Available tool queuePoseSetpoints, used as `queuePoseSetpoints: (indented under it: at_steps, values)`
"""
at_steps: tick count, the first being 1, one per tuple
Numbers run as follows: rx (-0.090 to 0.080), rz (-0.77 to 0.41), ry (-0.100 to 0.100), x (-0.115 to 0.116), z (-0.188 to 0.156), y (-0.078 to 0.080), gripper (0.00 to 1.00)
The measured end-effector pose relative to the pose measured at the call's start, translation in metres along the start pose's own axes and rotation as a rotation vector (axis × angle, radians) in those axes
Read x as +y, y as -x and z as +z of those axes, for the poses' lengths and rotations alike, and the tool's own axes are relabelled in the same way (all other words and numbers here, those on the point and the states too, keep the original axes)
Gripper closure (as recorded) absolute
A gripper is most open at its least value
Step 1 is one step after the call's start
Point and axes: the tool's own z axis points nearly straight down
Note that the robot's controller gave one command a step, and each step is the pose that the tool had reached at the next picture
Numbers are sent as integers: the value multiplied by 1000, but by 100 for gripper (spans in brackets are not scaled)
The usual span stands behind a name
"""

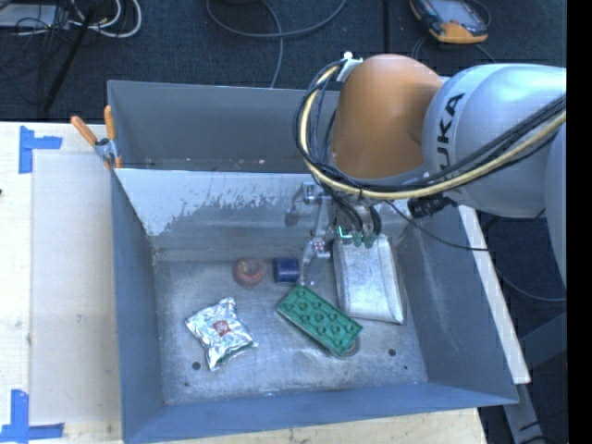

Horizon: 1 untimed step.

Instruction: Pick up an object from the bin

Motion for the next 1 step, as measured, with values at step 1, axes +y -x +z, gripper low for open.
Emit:
queuePoseSetpoints:
  at_steps: [1]
  values:
    - [-16,-64,1,24,-81,-16,0]
